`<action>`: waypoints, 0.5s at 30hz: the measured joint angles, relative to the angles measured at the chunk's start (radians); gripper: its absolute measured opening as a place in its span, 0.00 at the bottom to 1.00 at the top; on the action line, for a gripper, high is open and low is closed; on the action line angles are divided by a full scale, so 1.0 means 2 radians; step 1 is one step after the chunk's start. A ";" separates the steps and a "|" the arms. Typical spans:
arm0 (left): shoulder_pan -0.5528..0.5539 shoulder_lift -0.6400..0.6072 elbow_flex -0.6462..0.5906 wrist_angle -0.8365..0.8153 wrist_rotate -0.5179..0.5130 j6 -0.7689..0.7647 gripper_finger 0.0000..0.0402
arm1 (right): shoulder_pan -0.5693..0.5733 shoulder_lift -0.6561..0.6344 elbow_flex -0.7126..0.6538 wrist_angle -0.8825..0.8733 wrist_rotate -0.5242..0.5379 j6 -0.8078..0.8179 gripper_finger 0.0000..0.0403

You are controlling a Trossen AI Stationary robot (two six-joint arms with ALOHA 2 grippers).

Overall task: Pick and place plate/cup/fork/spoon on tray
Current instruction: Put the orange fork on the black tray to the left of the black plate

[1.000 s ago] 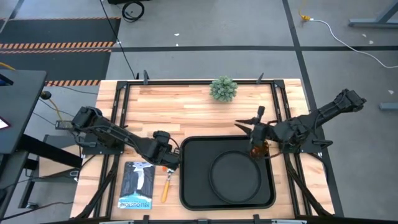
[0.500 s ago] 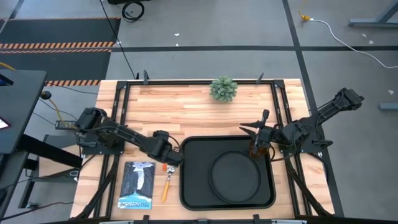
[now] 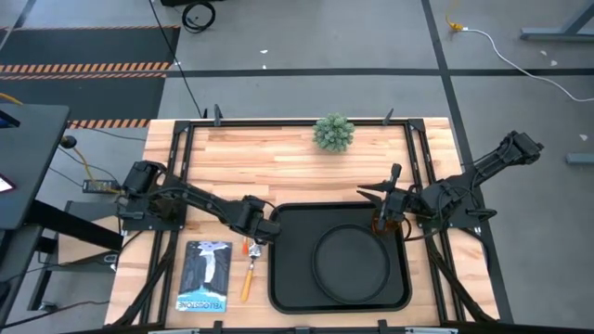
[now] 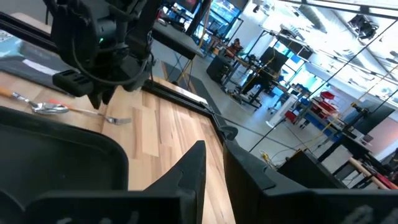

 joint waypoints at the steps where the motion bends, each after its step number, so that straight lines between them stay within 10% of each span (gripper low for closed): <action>1: 0.000 0.000 0.000 0.000 -0.003 0.000 0.32 | 0.000 0.000 0.000 0.001 0.000 0.000 0.16; 15: -0.006 0.012 0.000 -0.011 -0.060 -0.131 0.41 | 0.002 -0.001 0.000 0.015 0.000 -0.004 0.16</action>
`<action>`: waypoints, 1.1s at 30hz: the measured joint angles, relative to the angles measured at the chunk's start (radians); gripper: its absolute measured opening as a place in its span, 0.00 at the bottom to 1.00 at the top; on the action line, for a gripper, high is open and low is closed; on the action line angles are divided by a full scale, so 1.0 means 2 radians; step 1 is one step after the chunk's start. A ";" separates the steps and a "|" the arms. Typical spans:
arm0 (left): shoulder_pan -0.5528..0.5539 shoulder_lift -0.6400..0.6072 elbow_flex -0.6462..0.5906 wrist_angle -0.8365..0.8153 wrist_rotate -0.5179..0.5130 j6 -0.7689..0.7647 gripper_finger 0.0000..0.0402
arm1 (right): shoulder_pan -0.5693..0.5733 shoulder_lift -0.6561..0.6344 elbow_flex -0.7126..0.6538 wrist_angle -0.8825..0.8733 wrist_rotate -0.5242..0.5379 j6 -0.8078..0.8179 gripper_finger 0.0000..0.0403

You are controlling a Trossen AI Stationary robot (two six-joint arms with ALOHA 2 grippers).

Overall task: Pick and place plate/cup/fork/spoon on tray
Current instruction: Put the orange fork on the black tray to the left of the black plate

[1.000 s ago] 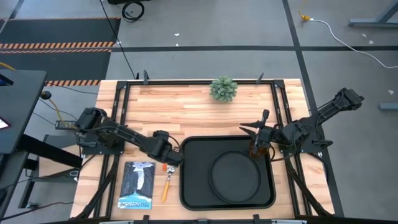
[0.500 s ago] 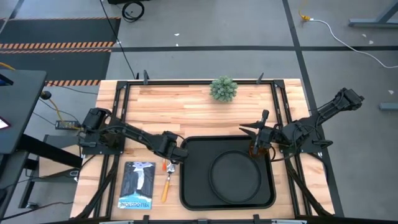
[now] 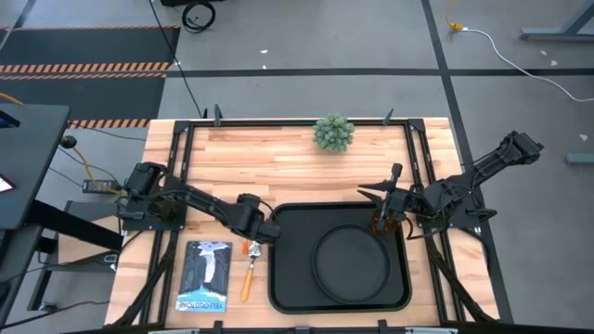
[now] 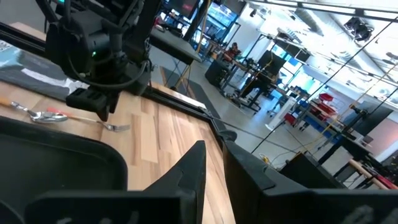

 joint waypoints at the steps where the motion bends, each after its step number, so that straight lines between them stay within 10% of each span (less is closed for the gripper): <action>1: 0.000 0.001 0.000 0.001 0.000 -0.012 0.41 | 0.000 0.000 0.000 0.000 0.000 0.000 0.16; 33: -0.027 -0.016 -0.026 -0.045 -0.007 -0.040 0.40 | 0.000 0.001 0.000 -0.004 -0.026 0.013 0.16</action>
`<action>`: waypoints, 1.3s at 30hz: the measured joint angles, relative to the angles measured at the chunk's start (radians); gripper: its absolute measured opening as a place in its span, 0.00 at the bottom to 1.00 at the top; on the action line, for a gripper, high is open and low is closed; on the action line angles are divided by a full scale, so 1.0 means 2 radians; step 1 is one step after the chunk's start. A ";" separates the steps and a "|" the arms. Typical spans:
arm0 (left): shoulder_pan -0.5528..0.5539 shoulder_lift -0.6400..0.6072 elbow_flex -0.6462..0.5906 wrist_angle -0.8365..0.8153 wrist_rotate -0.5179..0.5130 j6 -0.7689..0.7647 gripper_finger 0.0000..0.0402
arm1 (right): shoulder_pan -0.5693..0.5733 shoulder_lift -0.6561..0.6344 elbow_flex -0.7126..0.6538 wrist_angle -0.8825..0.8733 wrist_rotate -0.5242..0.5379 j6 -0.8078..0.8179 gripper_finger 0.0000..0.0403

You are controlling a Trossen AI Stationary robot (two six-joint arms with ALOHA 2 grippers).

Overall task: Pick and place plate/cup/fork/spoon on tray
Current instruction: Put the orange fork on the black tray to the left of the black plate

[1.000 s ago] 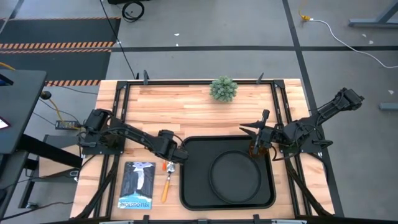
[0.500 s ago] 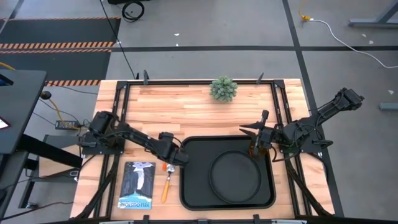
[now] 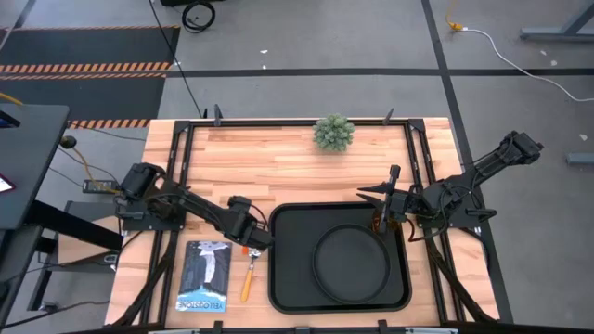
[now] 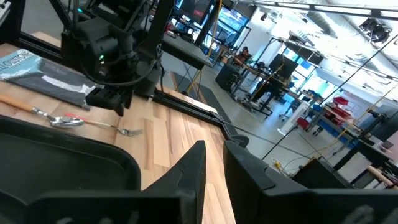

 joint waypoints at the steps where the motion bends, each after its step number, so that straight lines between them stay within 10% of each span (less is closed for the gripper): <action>1: 0.001 -0.006 -0.002 0.000 -0.007 0.003 0.40 | 0.000 0.000 0.000 0.001 0.000 0.000 0.16; 11: 0.008 -0.116 -0.153 0.161 0.010 -0.044 0.31 | 0.000 0.006 0.000 0.003 -0.001 0.000 0.16; 39: 0.014 -0.044 -0.118 0.219 0.063 -0.037 0.30 | -0.005 0.014 0.000 0.015 -0.026 0.001 0.16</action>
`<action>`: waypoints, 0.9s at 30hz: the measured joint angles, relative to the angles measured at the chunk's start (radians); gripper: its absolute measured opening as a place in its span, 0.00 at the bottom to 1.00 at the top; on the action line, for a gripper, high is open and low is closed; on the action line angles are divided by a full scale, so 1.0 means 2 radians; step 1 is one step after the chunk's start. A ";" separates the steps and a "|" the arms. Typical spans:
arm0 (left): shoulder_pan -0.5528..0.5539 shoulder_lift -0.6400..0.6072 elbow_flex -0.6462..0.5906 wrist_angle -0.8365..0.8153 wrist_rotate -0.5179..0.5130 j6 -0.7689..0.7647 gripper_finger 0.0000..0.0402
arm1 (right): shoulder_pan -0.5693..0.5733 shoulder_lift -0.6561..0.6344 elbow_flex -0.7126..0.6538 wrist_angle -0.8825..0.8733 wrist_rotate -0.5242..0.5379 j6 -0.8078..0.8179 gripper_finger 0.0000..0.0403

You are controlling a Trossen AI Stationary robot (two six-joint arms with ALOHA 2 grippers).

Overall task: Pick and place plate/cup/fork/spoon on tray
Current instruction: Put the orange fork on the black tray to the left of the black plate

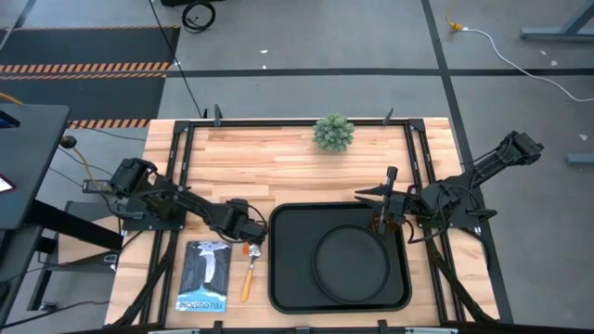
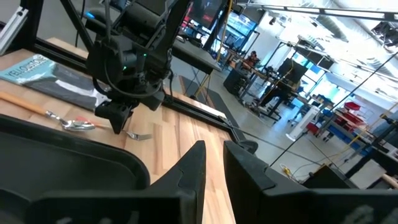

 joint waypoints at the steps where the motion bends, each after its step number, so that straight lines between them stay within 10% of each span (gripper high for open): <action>1: 0.000 0.000 0.000 0.000 0.000 0.000 0.29 | 0.000 0.000 0.000 0.000 -0.001 0.000 0.16; 27: 0.002 0.004 0.012 -0.010 -0.008 0.032 0.06 | 0.000 0.000 0.000 -0.001 -0.002 0.003 0.16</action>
